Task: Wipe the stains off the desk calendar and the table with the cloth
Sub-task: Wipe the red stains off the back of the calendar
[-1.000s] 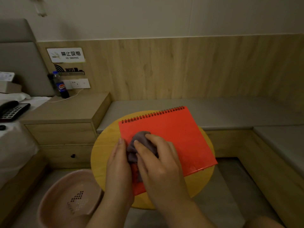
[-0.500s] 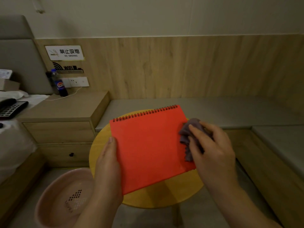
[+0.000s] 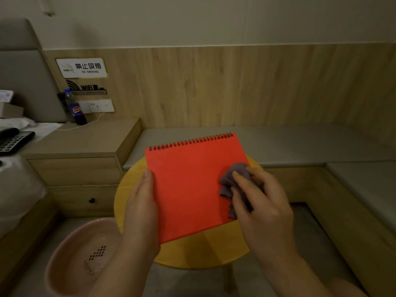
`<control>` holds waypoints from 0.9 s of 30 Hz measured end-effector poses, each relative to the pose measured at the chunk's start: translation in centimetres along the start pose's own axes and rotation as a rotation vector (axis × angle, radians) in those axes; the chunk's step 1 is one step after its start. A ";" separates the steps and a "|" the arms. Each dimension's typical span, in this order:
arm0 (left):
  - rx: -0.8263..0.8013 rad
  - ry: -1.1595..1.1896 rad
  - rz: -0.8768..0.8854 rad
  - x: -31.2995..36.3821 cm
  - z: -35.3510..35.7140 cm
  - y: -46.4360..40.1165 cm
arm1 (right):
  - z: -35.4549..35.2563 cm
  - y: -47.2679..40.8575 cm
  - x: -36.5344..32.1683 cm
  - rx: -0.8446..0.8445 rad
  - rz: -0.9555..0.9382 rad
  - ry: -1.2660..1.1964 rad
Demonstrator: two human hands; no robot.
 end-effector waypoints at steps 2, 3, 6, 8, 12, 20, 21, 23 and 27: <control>-0.023 -0.011 0.019 0.0 0.5 0.1 | 0.4 1.0 -1.2 -0.031 -0.005 -0.036; -0.025 -0.018 0.023 0.0 0.7 0.2 | 0.6 1.5 -1.9 -0.048 -0.012 -0.047; -0.022 -0.002 -0.007 -0.7 1.2 0.0 | 1.4 3.2 -4.0 -0.098 -0.049 -0.082; -0.077 0.044 -0.069 -0.9 1.7 0.1 | 1.8 4.5 -5.4 -0.137 -0.090 -0.119; -0.092 0.105 -0.092 -1.7 1.3 0.1 | 2.3 6.3 -7.0 -0.204 -0.109 -0.142; -0.118 0.126 -0.108 -1.6 1.3 0.3 | 1.7 5.8 -5.5 -0.141 -0.105 -0.106; -0.103 0.112 -0.087 -1.7 1.2 0.2 | 1.5 5.5 -4.8 -0.126 -0.097 -0.092; -0.063 0.080 -0.047 -1.9 0.8 -0.1 | 0.9 4.8 -3.3 -0.099 -0.084 -0.058; -0.076 0.075 -0.009 -1.9 0.3 -0.3 | -0.5 2.9 0.2 -0.043 -0.037 -0.006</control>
Point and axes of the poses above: each hand's wrist, its own y-axis away from the middle knuckle, its own z-axis out of the palm, x = y × z, the point moved 2 cm from there along -y, towards the middle knuckle, and after that the axes turned 12 degrees about z, right-handed, at the moved point
